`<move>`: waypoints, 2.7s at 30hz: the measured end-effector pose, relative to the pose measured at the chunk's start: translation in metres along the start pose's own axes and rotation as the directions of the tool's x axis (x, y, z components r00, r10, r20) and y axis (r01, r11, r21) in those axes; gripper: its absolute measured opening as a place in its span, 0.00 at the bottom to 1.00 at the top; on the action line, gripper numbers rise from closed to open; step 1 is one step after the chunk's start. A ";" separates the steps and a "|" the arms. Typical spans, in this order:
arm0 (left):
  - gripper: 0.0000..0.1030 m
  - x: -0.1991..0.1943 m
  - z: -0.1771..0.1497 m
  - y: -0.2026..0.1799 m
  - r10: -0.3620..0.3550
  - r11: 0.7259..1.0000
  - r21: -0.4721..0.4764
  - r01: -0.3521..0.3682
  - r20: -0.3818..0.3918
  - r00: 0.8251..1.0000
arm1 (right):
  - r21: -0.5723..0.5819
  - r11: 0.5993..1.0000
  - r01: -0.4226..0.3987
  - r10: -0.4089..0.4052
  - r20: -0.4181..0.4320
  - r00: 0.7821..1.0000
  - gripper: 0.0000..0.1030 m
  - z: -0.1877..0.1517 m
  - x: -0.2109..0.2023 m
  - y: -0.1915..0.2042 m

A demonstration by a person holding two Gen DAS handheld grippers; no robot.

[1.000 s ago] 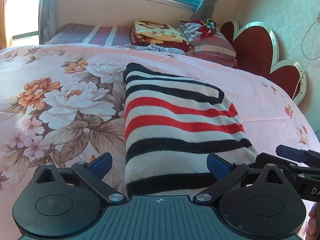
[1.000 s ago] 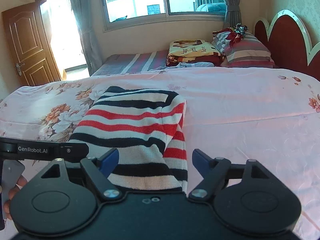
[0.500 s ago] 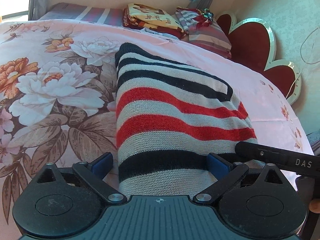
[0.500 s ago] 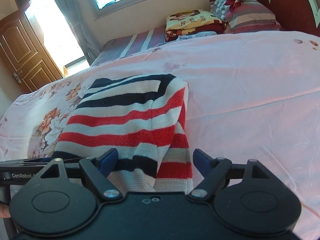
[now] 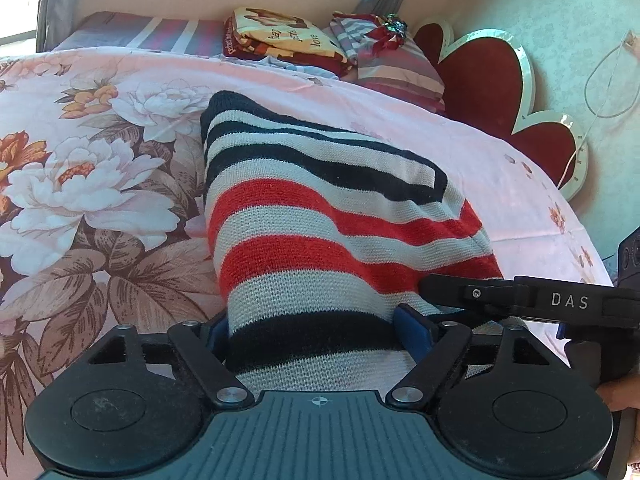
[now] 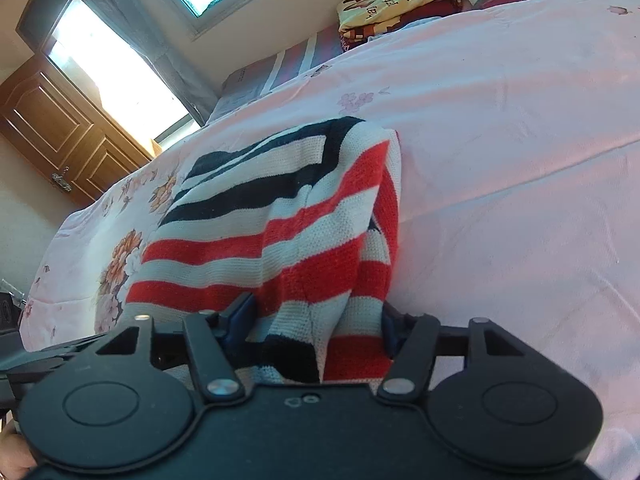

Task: Fold small clothes
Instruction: 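Grasp the end of the striped sweater strip with both grippers, then lift the strip end with both grippers and fold it over onto itself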

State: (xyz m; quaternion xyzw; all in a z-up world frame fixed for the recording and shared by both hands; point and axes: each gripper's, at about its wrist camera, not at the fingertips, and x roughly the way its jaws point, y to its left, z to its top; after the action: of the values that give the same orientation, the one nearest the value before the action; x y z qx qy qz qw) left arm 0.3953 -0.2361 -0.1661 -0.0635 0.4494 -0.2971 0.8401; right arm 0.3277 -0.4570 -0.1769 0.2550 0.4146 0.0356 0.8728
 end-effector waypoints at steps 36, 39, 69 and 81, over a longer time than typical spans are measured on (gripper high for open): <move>0.55 -0.089 0.005 0.019 0.041 0.999 -0.008 -0.041 0.097 0.994 | -0.009 0.993 -0.118 0.119 0.075 0.990 0.36 -0.007 -0.025 0.060; 0.55 -0.114 0.005 0.041 0.080 0.997 -0.013 -0.079 0.121 0.989 | -0.021 0.987 -0.160 0.161 0.074 0.984 0.36 -0.009 -0.017 0.084; 0.71 -0.167 0.001 0.329 0.188 0.982 -0.028 -0.186 0.183 0.965 | 0.008 0.999 -0.052 0.051 0.084 0.995 0.52 -0.060 0.163 0.286; 0.72 -0.198 -0.043 0.305 0.241 0.954 0.129 -0.271 0.209 0.948 | -0.261 0.959 0.106 -0.054 0.197 0.979 0.33 -0.110 0.086 0.353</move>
State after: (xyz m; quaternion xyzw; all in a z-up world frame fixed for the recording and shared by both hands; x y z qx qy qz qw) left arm 0.4131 0.1290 -0.1635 0.0331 0.3467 -0.2120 0.9131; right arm 0.3548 -0.0818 -0.1282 0.1185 0.3315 0.0322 0.9354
